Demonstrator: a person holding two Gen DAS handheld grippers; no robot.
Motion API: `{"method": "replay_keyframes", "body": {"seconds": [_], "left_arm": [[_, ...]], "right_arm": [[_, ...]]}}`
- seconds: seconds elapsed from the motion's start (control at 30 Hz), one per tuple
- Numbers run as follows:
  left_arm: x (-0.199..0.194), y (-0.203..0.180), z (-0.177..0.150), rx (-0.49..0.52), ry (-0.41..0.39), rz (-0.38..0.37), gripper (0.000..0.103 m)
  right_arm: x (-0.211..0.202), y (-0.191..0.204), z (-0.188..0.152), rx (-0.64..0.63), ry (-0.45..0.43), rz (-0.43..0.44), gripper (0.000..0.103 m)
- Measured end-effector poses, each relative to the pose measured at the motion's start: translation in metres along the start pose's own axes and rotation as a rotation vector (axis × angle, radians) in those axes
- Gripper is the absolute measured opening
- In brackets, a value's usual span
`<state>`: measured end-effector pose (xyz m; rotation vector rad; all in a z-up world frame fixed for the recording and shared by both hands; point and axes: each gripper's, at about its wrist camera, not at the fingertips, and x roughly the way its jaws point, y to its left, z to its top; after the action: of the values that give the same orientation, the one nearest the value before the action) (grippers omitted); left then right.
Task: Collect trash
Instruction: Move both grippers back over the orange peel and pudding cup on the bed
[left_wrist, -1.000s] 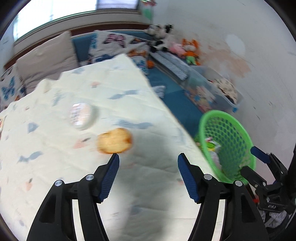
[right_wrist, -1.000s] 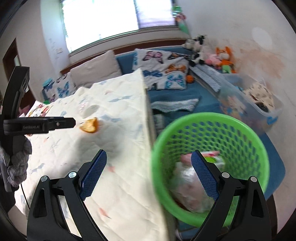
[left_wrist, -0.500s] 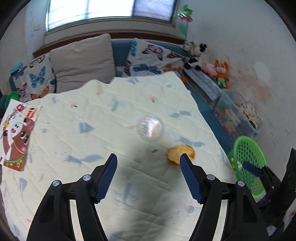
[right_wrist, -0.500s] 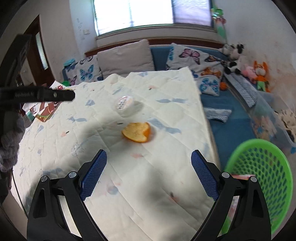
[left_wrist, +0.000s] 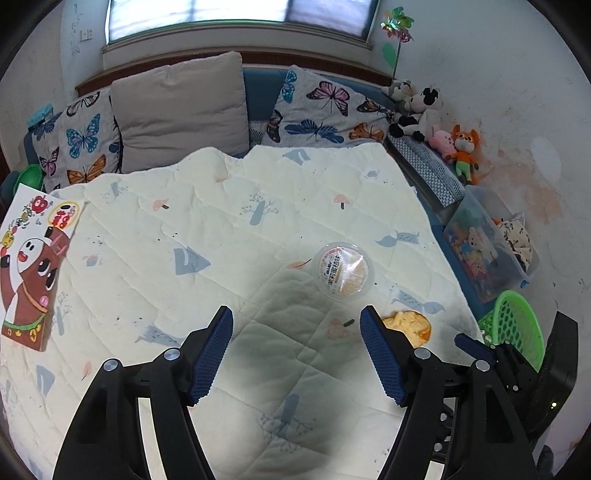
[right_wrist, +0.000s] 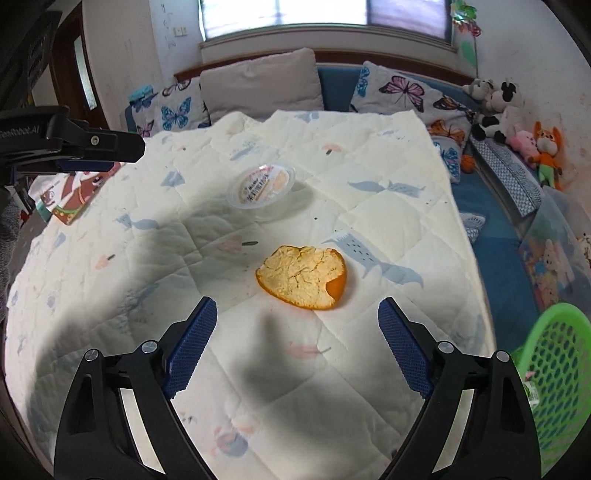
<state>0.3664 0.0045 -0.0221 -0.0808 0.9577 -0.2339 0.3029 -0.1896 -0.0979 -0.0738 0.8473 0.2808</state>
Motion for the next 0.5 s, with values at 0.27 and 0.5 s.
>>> {"method": "replay_keyframes", "body": {"seconds": [0.27,0.5], "left_arm": [[0.03,0.003,0.005,-0.003,0.034,-0.015,0.073],[0.054,-0.001,0.007,0.009,0.048,-0.024,0.081]], "right_arm": [[0.027,-0.005,0.002,0.009,0.035,-0.009,0.087],[0.041,-0.006,0.002,0.012,0.053,-0.019,0.071]]}}
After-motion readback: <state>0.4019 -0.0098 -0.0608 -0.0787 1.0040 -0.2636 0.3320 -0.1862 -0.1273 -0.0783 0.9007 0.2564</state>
